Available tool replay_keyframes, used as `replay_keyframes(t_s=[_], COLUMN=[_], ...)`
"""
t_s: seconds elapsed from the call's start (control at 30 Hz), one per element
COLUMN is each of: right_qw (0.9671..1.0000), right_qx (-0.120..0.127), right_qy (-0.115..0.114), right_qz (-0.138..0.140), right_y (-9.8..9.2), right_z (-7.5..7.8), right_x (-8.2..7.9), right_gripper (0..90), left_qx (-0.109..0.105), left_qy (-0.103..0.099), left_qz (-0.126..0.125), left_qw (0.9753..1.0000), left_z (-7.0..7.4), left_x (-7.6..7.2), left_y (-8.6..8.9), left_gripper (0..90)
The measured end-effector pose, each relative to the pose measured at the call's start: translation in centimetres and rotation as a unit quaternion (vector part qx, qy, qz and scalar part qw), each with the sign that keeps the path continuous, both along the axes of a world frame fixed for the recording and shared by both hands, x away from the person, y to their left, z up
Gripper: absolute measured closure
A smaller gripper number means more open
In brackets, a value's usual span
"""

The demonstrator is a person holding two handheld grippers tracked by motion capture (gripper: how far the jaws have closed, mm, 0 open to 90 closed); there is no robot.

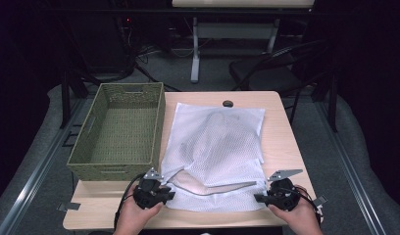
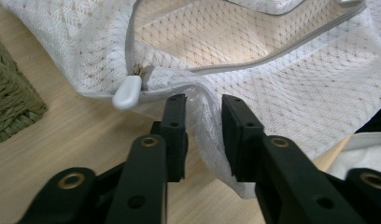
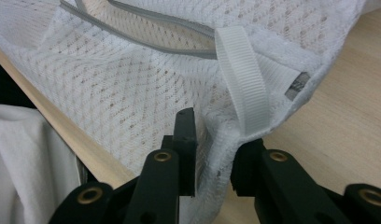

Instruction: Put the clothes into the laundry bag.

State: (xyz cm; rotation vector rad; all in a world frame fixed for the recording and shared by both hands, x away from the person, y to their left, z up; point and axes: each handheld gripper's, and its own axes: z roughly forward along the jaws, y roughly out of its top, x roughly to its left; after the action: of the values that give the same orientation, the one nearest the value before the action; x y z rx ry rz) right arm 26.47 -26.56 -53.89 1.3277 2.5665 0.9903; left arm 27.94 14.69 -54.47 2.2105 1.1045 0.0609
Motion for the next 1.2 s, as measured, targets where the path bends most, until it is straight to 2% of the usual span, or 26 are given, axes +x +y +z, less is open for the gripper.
replay_keyframes(t_s=[0.13, 0.33, 0.37, 0.53, 0.73, 0.77, 0.97, 1.03, 1.2], right_qw=[1.0, 0.9998, 0.9998, 0.9988, 0.9982, 0.998, 0.9984, 0.9983, 0.9976], right_qx=[0.003, 0.012, 0.006, -0.004, -0.003, -0.003, -0.013, -0.016, -0.02], right_qy=[-0.003, -0.01, -0.011, -0.048, -0.059, -0.063, -0.055, -0.055, -0.065], right_qz=[-0.003, -0.013, -0.012, -0.01, -0.009, -0.008, -0.006, -0.005, -0.008], right_y=[-0.2, -0.2, -0.3, -0.5, -0.8, -0.8, -0.8, -0.8, -0.8], right_z=[0.1, -0.1, 0.0, 0.2, 1.2, 1.3, 2.0, 2.3, 2.9], right_x=[0.0, 0.1, 0.1, 0.1, -0.3, -0.3, -0.6, -0.6, -0.5], right_gripper=[68.5, 57.5, 56.0, 45.2, 43.3, 43.2, 43.3, 43.4, 43.8], left_qx=[-0.007, -0.001, -0.001, -0.005, -0.015, -0.016, -0.017, -0.018, -0.015], left_qy=[-0.001, -0.006, -0.01, -0.017, -0.04, -0.042, -0.041, -0.048, -0.056], left_qz=[0.005, 0.012, 0.013, 0.019, 0.022, 0.021, 0.016, 0.02, 0.014], left_qw=[1.0, 0.9999, 0.9999, 0.9997, 0.9989, 0.9988, 0.9989, 0.9985, 0.9982], left_z=[0.1, 0.3, 0.3, 0.8, 1.8, 1.9, 2.4, 2.6, 3.5], left_x=[0.0, 0.0, 0.0, 0.0, -0.4, -0.4, -0.5, -0.5, -0.4], left_y=[0.1, 0.0, 0.0, 0.2, 0.4, 0.4, 0.4, 0.3, -0.1], left_gripper=[62.2, 49.1, 47.0, 39.6, 38.4, 38.4, 38.4, 38.5, 38.8])
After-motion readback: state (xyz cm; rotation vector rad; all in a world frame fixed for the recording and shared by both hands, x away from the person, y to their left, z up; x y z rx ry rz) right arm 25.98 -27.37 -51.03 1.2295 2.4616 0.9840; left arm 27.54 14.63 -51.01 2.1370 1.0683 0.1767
